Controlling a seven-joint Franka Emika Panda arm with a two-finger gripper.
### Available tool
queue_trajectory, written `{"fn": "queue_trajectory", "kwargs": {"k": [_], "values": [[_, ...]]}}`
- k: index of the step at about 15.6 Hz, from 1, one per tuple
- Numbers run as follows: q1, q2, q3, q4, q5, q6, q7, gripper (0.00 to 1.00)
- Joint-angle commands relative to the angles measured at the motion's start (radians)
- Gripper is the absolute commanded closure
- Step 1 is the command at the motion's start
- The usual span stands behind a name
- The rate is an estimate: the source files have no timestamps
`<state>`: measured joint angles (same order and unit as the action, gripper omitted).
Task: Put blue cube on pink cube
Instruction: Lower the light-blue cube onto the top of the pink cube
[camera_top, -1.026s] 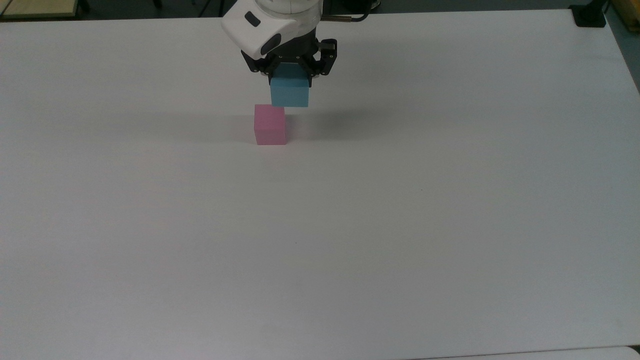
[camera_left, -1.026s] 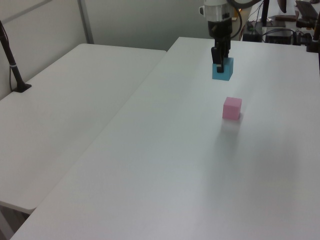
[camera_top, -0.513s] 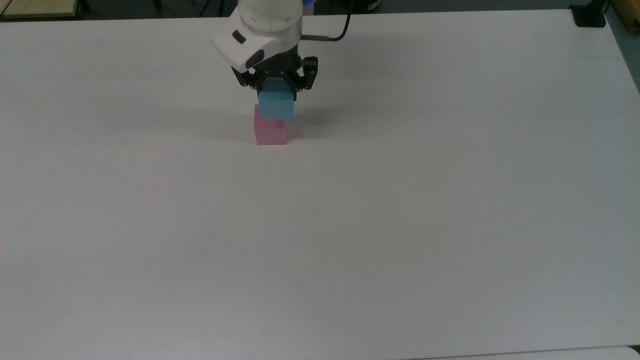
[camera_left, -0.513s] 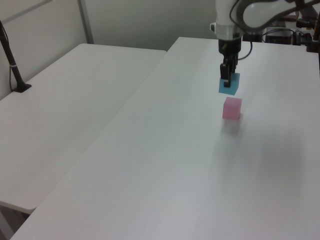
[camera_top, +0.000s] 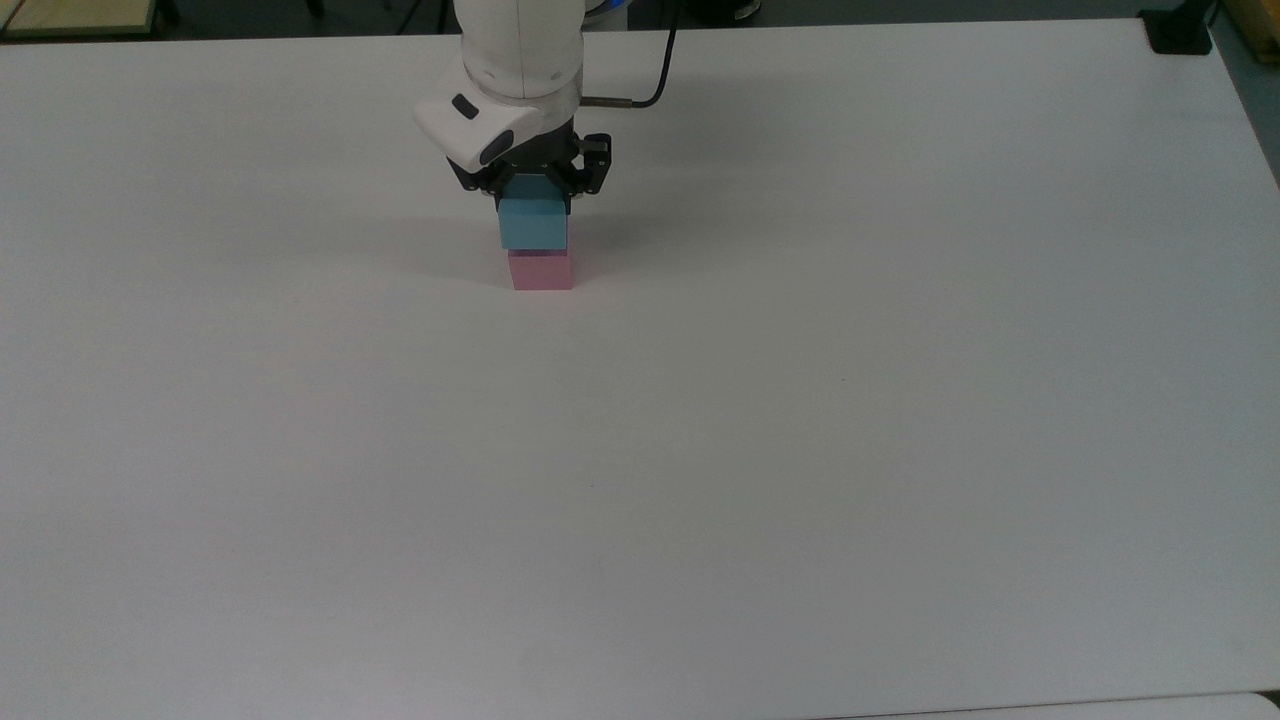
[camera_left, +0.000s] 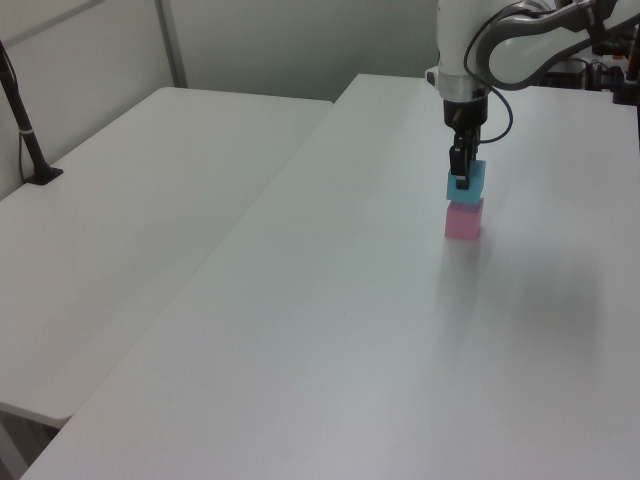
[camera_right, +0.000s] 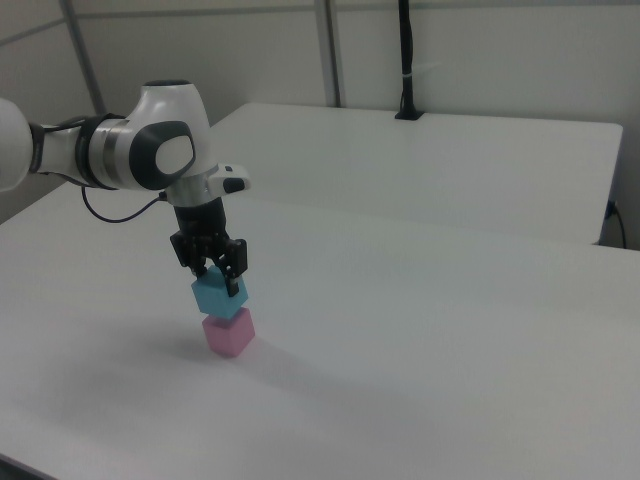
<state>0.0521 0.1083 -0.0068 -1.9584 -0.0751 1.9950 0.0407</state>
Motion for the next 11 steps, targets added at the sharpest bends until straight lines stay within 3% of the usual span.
{"fn": "queue_trajectory", "kwargs": {"k": [1, 3, 6, 7, 11], "values": [[-0.001, -0.006, 0.004, -0.027, -0.014, 0.03, -0.008, 0.53], [-0.001, -0.001, 0.004, -0.027, -0.014, 0.033, -0.007, 0.39], [-0.001, 0.001, 0.004, -0.027, -0.014, 0.036, -0.008, 0.06], [-0.001, 0.001, 0.004, -0.027, -0.014, 0.036, -0.008, 0.0], [-0.003, 0.001, 0.004, -0.022, -0.014, 0.036, -0.008, 0.0]]}}
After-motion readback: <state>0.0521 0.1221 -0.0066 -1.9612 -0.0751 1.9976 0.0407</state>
